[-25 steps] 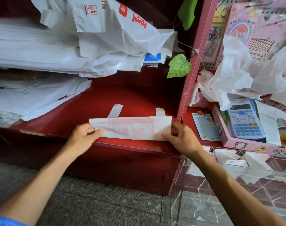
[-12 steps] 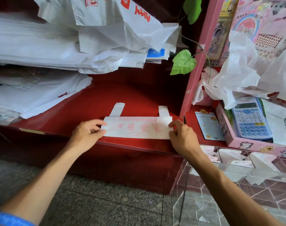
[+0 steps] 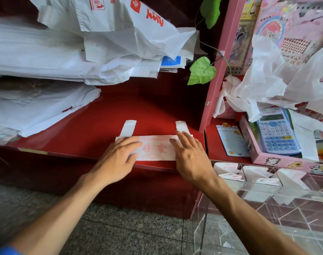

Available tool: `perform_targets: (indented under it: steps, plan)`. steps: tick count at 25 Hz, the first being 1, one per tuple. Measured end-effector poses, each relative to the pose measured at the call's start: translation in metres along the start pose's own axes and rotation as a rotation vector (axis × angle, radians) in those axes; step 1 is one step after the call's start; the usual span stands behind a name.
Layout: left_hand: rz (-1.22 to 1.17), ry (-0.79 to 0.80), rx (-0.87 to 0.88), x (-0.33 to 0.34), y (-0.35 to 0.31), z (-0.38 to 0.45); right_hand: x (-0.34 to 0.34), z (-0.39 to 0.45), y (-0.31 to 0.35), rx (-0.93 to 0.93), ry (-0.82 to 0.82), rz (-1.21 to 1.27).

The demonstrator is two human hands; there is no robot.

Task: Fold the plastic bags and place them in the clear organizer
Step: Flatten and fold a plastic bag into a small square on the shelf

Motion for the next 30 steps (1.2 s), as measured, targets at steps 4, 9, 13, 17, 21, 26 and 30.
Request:
perform_targets:
  steps: [4,9,13,17,21,26,30]
  plan:
    - [-0.019,0.181,0.09,0.031,-0.027,0.009,0.012,-0.002,0.011,-0.029,0.206,0.04]
    - [-0.017,0.252,0.12,0.037,-0.024,0.01,0.016,-0.001,0.012,-0.039,0.342,-0.008]
    - [0.154,0.359,-0.014,0.043,0.001,0.006,0.019,0.0,0.008,0.0,0.43,-0.031]
    - [0.192,0.368,-0.107,0.023,0.028,-0.002,0.018,-0.002,0.0,0.077,0.45,-0.024]
    - [0.073,0.349,-0.088,0.003,0.046,-0.017,0.014,-0.007,-0.001,0.064,0.444,-0.05]
    - [-0.315,0.134,-0.162,-0.019,0.061,-0.02,0.002,-0.016,-0.008,-0.066,0.43,-0.127]
    - [-0.4,0.092,-0.247,-0.03,0.06,-0.023,-0.014,-0.011,-0.027,-0.01,0.287,0.147]
Point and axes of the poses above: each hand's wrist, its own z-axis towards the middle knuckle, its own x-axis out of the palm, y = z × x, the point moved 4 cm from there along z, towards the middle knuckle, and after that the axes turned 14 degrees about -z, right-handed, at the moved point
